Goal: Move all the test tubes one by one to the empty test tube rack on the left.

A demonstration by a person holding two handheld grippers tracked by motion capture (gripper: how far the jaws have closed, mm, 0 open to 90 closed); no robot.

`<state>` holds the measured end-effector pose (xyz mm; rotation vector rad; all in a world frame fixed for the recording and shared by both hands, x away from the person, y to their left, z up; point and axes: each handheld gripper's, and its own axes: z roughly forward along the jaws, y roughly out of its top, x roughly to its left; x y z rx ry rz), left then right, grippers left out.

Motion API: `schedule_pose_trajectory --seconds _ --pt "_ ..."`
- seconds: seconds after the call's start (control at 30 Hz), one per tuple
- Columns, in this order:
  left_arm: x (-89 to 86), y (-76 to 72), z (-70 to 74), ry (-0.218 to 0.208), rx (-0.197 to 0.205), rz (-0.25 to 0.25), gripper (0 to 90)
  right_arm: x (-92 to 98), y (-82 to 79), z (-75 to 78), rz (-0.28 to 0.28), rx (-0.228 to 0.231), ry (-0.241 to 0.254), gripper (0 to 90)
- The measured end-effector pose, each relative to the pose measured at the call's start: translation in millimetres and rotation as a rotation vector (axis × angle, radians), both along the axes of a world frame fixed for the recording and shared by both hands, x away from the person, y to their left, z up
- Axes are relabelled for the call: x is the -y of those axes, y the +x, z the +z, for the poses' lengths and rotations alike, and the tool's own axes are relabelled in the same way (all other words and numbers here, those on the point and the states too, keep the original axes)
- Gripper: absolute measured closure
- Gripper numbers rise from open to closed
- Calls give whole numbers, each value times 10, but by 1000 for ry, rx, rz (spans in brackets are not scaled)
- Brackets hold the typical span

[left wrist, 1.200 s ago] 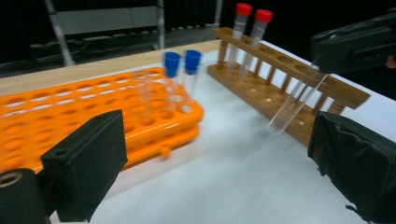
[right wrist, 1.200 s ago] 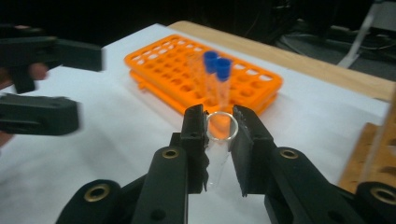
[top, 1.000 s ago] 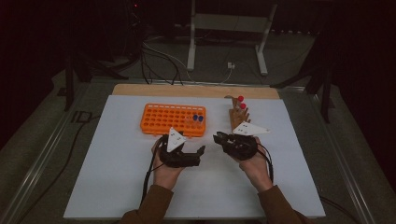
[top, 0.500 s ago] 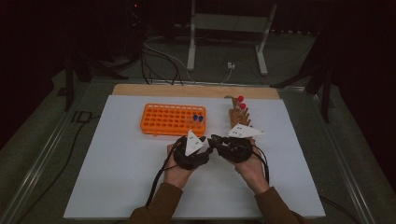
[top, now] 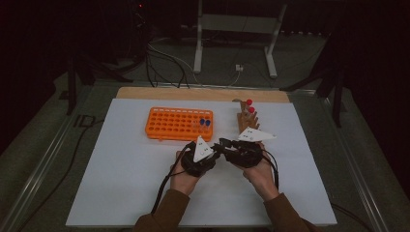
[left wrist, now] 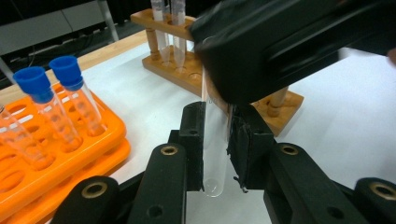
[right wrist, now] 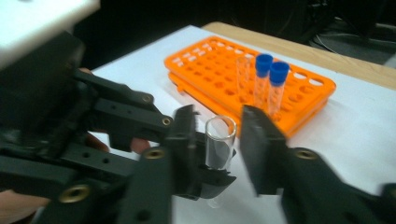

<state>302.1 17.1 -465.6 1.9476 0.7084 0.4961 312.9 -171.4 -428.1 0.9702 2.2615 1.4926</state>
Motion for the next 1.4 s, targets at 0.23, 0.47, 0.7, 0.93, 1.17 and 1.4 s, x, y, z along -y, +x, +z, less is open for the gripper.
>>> schedule_pose_trajectory --seconds 0.23,0.47,0.7,0.93,1.17,1.4 --pt "-77 49 14 -16 -6 31 765 118 13 52 -13 24 47 382" --pt "-200 103 49 -48 -1 65 764 215 17 56 -88 62 3 197" --pt "-364 161 91 -74 3 108 764 361 12 52 -149 73 0 61" --pt "-482 240 123 -100 -2 140 762 521 32 1 -211 57 -27 1" --pt "-558 338 111 -80 -13 168 761 595 33 7 -226 55 -5 1" --pt "-624 449 117 -74 -15 210 761 593 30 8 -211 57 6 1"
